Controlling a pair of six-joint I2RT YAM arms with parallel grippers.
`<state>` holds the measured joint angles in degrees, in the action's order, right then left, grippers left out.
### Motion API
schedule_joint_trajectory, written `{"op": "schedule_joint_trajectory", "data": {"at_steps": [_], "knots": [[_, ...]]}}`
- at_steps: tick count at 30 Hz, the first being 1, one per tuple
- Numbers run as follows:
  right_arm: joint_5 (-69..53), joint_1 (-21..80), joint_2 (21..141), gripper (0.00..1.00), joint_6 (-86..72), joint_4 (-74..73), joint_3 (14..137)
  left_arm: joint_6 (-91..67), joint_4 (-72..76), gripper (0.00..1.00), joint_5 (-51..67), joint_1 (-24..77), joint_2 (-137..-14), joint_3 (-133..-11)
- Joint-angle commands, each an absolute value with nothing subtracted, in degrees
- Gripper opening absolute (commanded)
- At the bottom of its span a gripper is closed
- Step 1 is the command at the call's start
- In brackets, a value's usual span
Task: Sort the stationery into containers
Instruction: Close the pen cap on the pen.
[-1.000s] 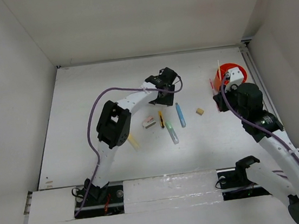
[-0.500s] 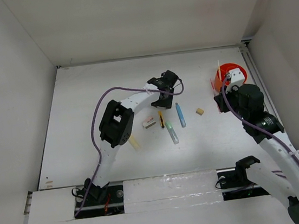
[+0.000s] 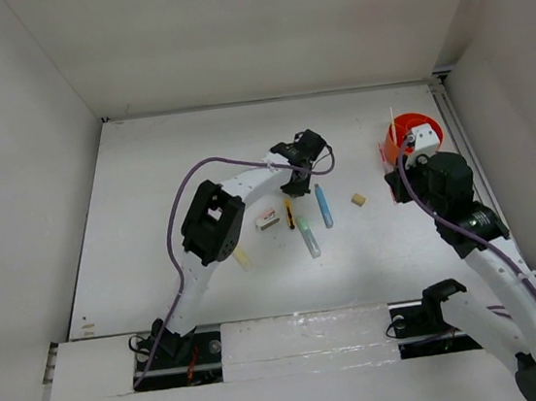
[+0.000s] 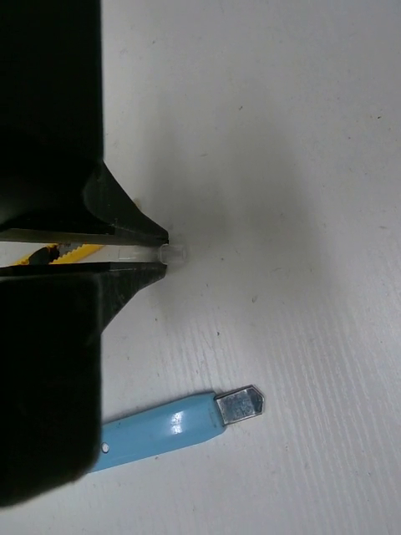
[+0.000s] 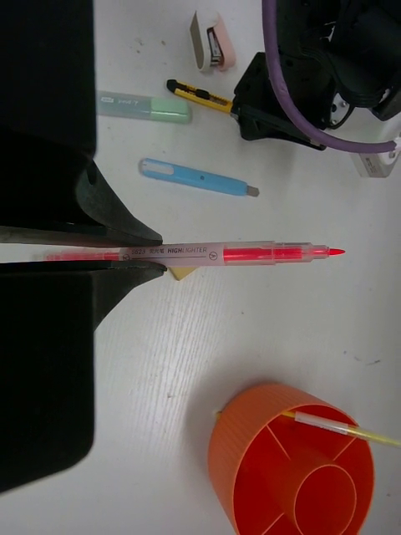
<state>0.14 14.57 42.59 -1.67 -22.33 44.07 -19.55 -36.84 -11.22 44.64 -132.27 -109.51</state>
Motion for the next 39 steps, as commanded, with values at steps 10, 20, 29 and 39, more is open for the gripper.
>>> {"op": "schedule_joint_trajectory", "data": {"at_steps": [10, 20, 29, 39], "knots": [[-12.91, 11.95, 44.82, 0.00, -2.89, -9.69, 36.92, -27.85, -33.25, 0.00, -5.74, 43.77, -121.95, -111.99], [-27.42, 12.39, 51.40, 0.00, -11.51, 5.53, 31.46, -37.00, 7.80, 0.00, 6.92, 41.93, -98.37, -82.64], [-27.42, 17.23, 55.02, 0.00, -15.46, 9.65, 33.66, -37.18, 27.59, 0.00, 20.11, 41.40, -93.52, -71.20], [-25.84, 21.79, 56.78, 0.00, -17.40, 12.21, 34.80, -35.51, 36.12, 0.00, 21.88, 41.40, -89.21, -65.48]]}}
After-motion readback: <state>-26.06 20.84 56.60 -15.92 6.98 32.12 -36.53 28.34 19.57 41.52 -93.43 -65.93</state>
